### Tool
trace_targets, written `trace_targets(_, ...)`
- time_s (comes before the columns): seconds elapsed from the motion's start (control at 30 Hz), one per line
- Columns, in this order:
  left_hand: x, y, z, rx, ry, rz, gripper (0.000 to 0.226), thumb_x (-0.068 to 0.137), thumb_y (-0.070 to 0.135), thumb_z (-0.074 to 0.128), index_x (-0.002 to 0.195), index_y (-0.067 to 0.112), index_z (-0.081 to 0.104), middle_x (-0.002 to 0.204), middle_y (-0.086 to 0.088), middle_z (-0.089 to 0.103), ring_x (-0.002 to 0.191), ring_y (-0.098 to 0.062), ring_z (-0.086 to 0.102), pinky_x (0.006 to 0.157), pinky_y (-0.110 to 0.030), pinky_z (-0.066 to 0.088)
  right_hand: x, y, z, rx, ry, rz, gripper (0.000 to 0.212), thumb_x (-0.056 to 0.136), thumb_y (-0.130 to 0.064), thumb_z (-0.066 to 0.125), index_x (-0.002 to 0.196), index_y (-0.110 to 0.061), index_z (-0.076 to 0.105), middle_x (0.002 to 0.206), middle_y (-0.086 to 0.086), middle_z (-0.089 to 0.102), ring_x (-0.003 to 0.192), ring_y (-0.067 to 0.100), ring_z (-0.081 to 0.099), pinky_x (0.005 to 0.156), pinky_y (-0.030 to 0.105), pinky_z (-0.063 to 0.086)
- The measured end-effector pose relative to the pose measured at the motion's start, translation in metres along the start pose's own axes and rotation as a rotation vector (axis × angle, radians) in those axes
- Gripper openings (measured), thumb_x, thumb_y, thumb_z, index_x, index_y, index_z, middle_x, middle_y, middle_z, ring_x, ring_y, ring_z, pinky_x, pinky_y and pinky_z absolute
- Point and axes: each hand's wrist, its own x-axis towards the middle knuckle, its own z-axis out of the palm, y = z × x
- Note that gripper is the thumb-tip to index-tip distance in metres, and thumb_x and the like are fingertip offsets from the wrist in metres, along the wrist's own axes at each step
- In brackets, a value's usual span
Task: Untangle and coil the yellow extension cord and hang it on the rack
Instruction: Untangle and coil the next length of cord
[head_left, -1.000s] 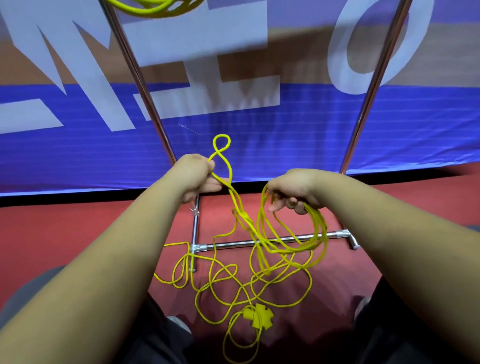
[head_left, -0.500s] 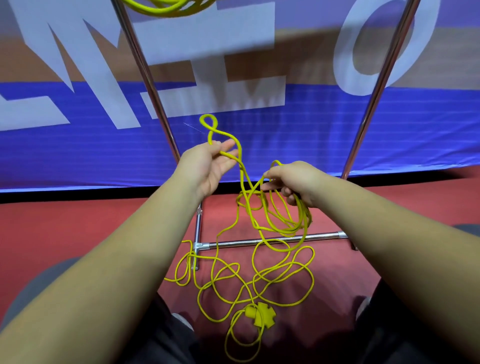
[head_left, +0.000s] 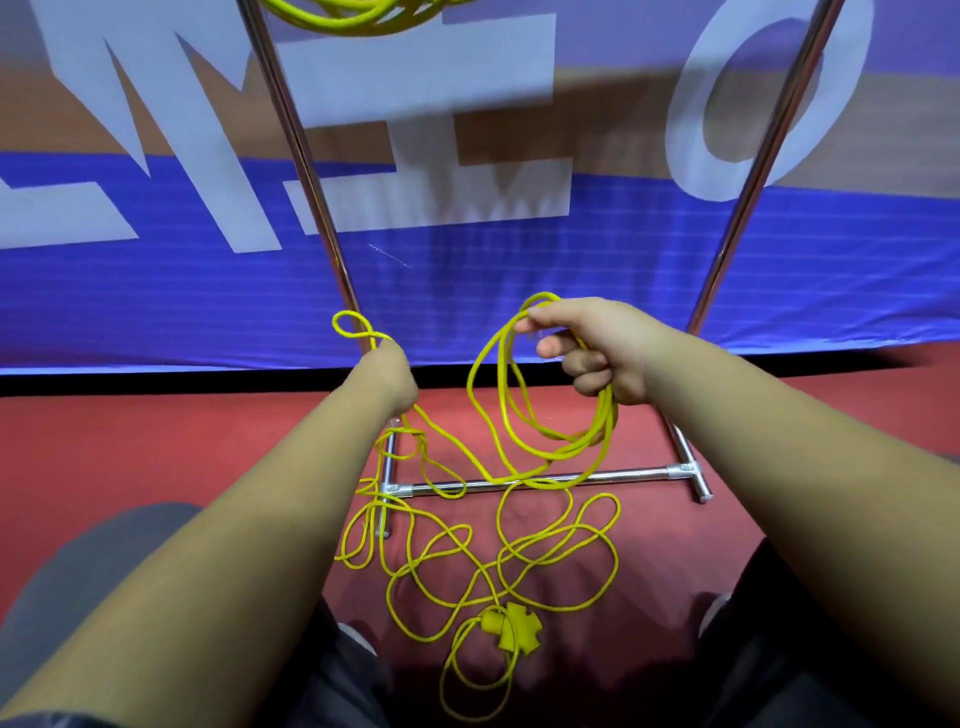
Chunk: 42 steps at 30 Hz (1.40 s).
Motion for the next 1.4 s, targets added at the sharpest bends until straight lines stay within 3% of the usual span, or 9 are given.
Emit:
trace_targets(0.1, -0.004, -0.002, 0.001, 0.141, 0.041, 0.174, 0.036, 0.088, 0.003, 0.063, 0.124, 0.008, 0.062, 0.104, -0.015, 0.065, 0.101, -0.037, 0.065, 0.074, -0.035, 0.048, -0.005, -0.003, -0.001, -0.005, -0.042, -0.016, 0.025, 0.104, -0.037, 0.057, 0.113, -0.021, 0.076, 0.069, -0.006, 0.058, 0.039, 0.004, 0.019, 0.036, 0.017, 0.013)
trace_targets(0.2, -0.004, 0.0, -0.006, 0.121, 0.042, 0.255, 0.024, 0.09, 0.019, 0.076, 0.114, 0.018, 0.075, 0.112, -0.011, 0.068, 0.105, -0.035, 0.066, 0.089, -0.039, 0.056, -0.005, -0.002, -0.002, -0.077, -0.052, -0.015, 0.028, 0.105, -0.038, 0.058, 0.116, -0.019, 0.076, 0.071, -0.004, 0.059, 0.038, 0.005, 0.02, 0.038, 0.017, 0.014)
trace_targets(0.27, -0.006, 0.003, -0.01, 0.001, 0.062, 0.341, 0.014, 0.095, 0.036, 0.073, 0.098, 0.022, 0.075, 0.101, -0.009, 0.071, 0.096, -0.032, 0.067, 0.084, -0.041, 0.056, -0.004, 0.0, -0.002, -0.156, -0.033, -0.008, 0.03, 0.105, -0.037, 0.058, 0.12, -0.016, 0.074, 0.074, -0.001, 0.064, 0.037, 0.005, 0.023, 0.038, 0.017, 0.017)
trace_targets(0.37, -0.01, 0.013, -0.015, -0.031, 0.063, 0.452, 0.029, 0.101, 0.048, 0.061, 0.094, 0.022, 0.072, 0.087, -0.006, 0.068, 0.087, -0.028, 0.062, 0.074, -0.035, 0.049, 0.0, 0.006, 0.003, -0.241, 0.012, 0.014, 0.038, 0.103, -0.037, 0.062, 0.127, -0.009, 0.069, 0.087, 0.002, 0.078, 0.039, 0.007, 0.027, 0.04, 0.018, 0.021)
trace_targets(0.63, -0.029, 0.044, -0.021, 0.073, 0.062, 0.45, 0.032, 0.106, 0.034, 0.049, 0.097, 0.005, 0.061, 0.09, -0.012, 0.061, 0.081, -0.031, 0.056, 0.067, -0.04, 0.044, 0.002, 0.024, 0.027, -0.336, 0.024, -0.015, 0.06, 0.07, -0.059, 0.089, 0.102, -0.011, 0.075, 0.125, 0.023, 0.07, 0.047, 0.012, 0.032, 0.047, 0.022, 0.028)
trace_targets(0.8, -0.027, 0.041, -0.026, 0.031, 0.009, 0.471, 0.033, 0.095, 0.048, 0.067, 0.099, 0.015, 0.066, 0.088, -0.003, 0.064, 0.086, -0.025, 0.06, 0.07, -0.038, 0.048, -0.002, 0.026, 0.035, -0.268, 0.03, 0.011, 0.013, 0.092, -0.023, 0.076, 0.092, -0.011, 0.072, 0.098, 0.006, 0.082, 0.047, 0.012, 0.029, 0.044, 0.019, 0.026)
trace_targets(1.0, -0.016, 0.004, -0.028, 0.371, -0.079, 0.456, 0.017, 0.085, 0.03, 0.074, 0.1, 0.027, 0.068, 0.093, 0.003, 0.071, 0.092, -0.022, 0.064, 0.081, -0.039, 0.056, 0.006, 0.019, 0.014, -0.115, 0.314, -0.032, 0.008, 0.08, -0.012, 0.067, 0.072, -0.011, 0.065, 0.079, 0.012, 0.058, 0.047, 0.016, 0.029, 0.043, 0.021, 0.024)
trace_targets(1.17, -0.016, 0.003, -0.036, 0.108, -0.055, 0.391, 0.051, 0.095, 0.066, 0.057, 0.082, 0.017, 0.063, 0.076, -0.006, 0.065, 0.077, -0.025, 0.061, 0.066, -0.036, 0.046, 0.016, 0.019, -0.01, -0.069, 0.568, -0.003, 0.018, 0.079, -0.006, 0.055, 0.062, -0.012, 0.058, 0.06, 0.008, 0.04, 0.046, 0.019, 0.029, 0.044, 0.021, 0.024)
trace_targets(1.4, -0.032, 0.014, -0.059, -0.512, 0.101, 0.318, 0.051, 0.096, 0.069, 0.051, 0.087, 0.02, 0.043, 0.075, 0.002, 0.046, 0.064, -0.018, 0.042, 0.063, -0.036, 0.038, 0.021, 0.025, -0.017, -0.122, 0.621, 0.116, 0.02, 0.081, -0.004, 0.054, 0.062, -0.01, 0.057, 0.054, 0.004, 0.037, 0.045, 0.019, 0.026, 0.049, 0.027, 0.024)
